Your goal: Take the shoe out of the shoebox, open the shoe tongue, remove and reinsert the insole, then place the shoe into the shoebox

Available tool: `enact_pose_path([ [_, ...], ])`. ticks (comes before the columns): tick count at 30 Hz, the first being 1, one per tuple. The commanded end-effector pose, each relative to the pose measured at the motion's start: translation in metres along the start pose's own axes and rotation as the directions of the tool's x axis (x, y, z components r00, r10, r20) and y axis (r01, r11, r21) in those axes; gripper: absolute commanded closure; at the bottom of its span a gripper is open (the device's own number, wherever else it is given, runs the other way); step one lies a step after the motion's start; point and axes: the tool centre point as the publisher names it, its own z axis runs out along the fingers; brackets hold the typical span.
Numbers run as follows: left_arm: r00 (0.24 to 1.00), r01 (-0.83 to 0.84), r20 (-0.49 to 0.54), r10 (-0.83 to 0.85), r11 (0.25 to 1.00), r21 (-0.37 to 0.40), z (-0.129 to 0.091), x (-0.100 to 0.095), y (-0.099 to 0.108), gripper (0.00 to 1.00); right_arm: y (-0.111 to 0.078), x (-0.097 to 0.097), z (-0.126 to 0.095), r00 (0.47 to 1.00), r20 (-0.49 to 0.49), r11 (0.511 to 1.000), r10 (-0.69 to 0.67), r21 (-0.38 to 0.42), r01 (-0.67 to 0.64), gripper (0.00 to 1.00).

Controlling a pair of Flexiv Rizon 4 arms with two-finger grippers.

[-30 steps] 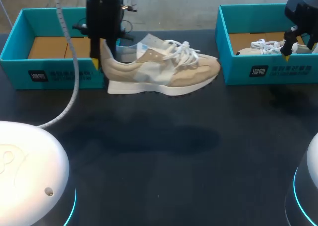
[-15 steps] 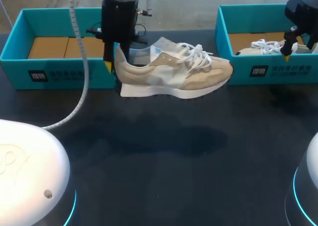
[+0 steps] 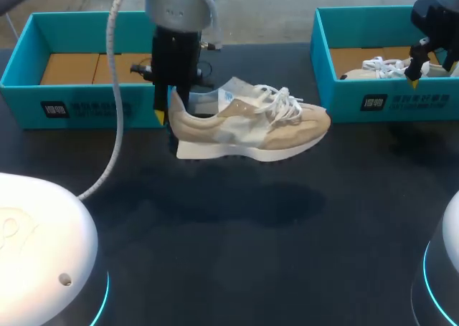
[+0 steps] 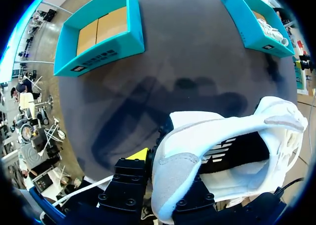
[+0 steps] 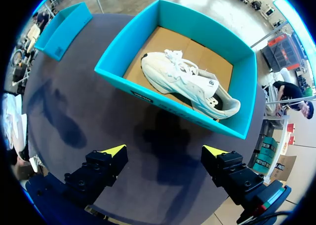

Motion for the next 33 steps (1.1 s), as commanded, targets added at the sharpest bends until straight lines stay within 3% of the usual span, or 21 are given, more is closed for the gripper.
enact_pose_path([
  [1, 1.0, 0.0, -0.007, 0.0, 1.0, 0.007, 0.011, 0.001, -0.003, 1.0, -0.001, 0.0, 0.0, 1.0, 0.001, 1.0, 0.0, -0.001, 0.0, 0.0],
  [18, 1.0, 0.006, -0.017, -0.005, 0.999, 0.053, 0.02, 0.011, -0.022, 1.0, -0.001, 0.0, 0.0, 1.0, 0.001, 1.0, 0.0, -0.001, 0.0, 0.0],
  [25, 1.0, 0.012, -0.018, -0.011, 0.997, 0.071, 0.037, 0.013, -0.023, 1.0, -0.001, 0.0, 0.0, 1.0, 0.001, 1.0, 0.0, -0.001, 0.0, 0.0],
  [33, 0.997, 0.039, -0.069, -0.032, 0.995, 0.095, 0.075, 0.015, -0.022, 1.0, -0.001, 0.0, 0.0, 1.0, 0.001, 1.0, 0.0, -0.001, 0.0, 0.0],
])
